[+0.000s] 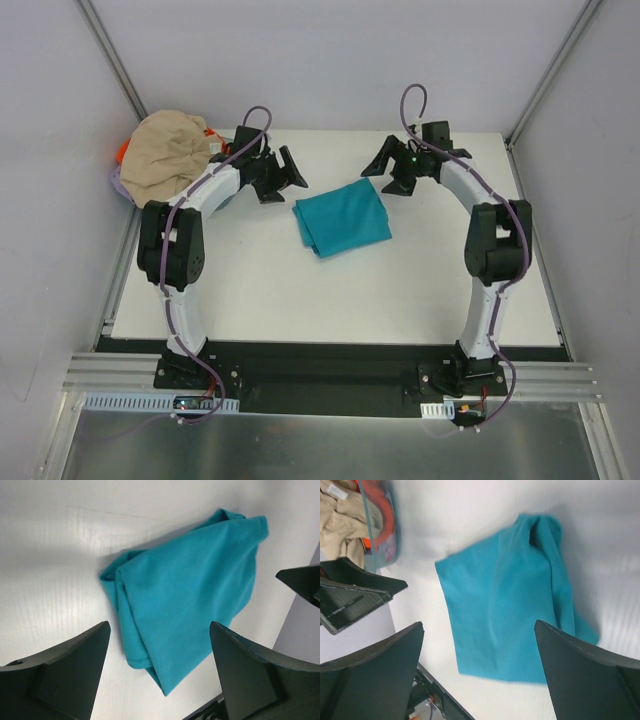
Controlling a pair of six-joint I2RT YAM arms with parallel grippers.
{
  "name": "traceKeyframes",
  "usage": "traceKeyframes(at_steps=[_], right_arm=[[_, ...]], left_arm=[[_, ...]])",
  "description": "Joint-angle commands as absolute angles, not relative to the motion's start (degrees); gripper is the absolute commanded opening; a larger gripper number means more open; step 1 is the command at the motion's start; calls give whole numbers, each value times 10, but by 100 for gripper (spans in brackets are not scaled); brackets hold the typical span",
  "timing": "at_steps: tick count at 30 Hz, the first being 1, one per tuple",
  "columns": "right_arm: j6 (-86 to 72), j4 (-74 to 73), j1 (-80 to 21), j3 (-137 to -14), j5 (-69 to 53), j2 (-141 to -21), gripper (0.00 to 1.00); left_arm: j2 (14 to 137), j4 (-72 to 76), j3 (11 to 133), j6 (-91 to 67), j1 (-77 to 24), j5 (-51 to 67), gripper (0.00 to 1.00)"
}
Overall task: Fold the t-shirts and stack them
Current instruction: Fold the long partially folded tshirt into a neat square
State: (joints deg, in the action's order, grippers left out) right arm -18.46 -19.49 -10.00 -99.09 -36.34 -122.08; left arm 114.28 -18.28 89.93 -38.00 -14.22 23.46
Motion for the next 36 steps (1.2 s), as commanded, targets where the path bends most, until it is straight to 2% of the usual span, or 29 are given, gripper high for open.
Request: traceKeyframes(at_steps=[1,5,8,13,15,20,27,31,36], right_arm=[[-137,-229,-111,-901,-288,-1072,97],[-166,-170,-120,-836,-355,-1062,97],[-187,-165,-134,-868,-409,-1114,97],[-213,-148,-158,-926,-411,-1191,97],[-227,-133,-160,-927,-411,-1205,97],[-229,-128,-160,-890,-410,-1222,97],[-245,-66,-164,-748,-427,-1157,97],[-243,-42,-172,-651,-425,-1076,97],[-237,-34,-192,-529,-426,-973,97]], left_arm=[[1064,-178,875,-367,-185,243,83],[1060,-171,864,-358,-224,286,80],[1056,-156,845,-339,-263,287,80],[1076,-152,824,-316,-314,304,78],[1092,-147,810,-318,-323,307,76],[1133,-145,775,-318,-331,318,63],[1113,-144,694,-310,-340,300,52],[1078,-144,613,-316,-347,299,48],[965,-149,517,-334,-380,293,48]])
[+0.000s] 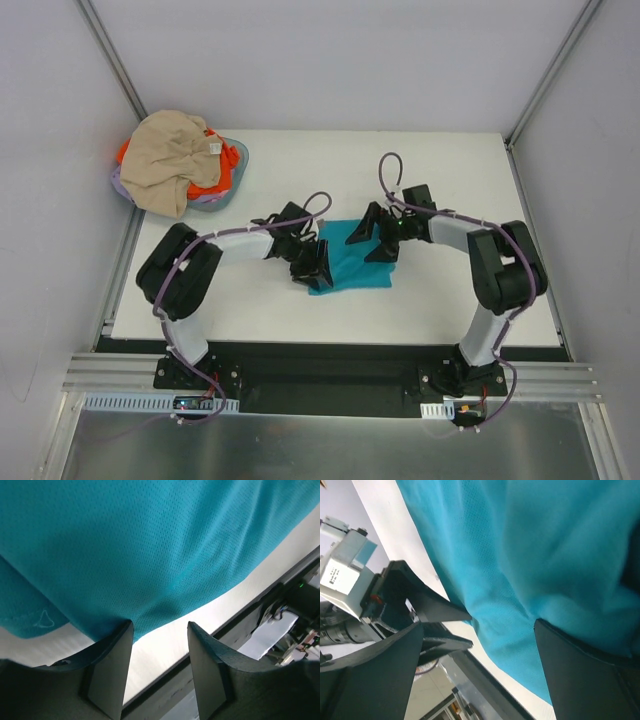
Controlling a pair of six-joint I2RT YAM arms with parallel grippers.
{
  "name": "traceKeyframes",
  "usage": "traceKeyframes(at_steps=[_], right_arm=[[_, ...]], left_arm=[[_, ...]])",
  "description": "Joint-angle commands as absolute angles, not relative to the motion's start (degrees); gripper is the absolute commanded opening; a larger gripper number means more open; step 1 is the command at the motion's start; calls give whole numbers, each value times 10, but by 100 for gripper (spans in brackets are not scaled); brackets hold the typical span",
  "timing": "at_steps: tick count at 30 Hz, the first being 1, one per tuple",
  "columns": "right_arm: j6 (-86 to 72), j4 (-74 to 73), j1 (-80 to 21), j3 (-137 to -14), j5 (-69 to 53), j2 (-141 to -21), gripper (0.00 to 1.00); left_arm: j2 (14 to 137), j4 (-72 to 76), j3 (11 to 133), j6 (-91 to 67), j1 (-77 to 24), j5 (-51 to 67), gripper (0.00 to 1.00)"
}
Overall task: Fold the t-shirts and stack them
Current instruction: Fold the long partially folded tshirt into a neat square
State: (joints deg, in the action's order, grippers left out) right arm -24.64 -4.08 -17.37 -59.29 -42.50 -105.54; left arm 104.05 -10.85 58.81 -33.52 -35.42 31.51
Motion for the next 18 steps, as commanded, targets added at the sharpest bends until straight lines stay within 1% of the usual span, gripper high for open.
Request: traceKeyframes(at_steps=[1,3,5,8,12,18], right_arm=[[-234,-35,-196,-495,-425,-936,97],[-229,-38,-204,-474,-428,-903,97],[-220,-46,-206,-463,-429,-855,97],[-196,-72,-206,-486,-424,-817,97],[-186,-86,-204,-519,-423,-830,97],[-176,-74,-195,-547,-395,-888,97]], left_arm=[[943,-151,492,-337,-383,290,48],[876,-157,477,-343,-385,287,50],[823,-159,476,-344,-386,286,55],[795,-160,511,-333,-386,297,56],[827,-163,576,-298,-382,283,57],[932,-172,662,-270,-337,256,57]])
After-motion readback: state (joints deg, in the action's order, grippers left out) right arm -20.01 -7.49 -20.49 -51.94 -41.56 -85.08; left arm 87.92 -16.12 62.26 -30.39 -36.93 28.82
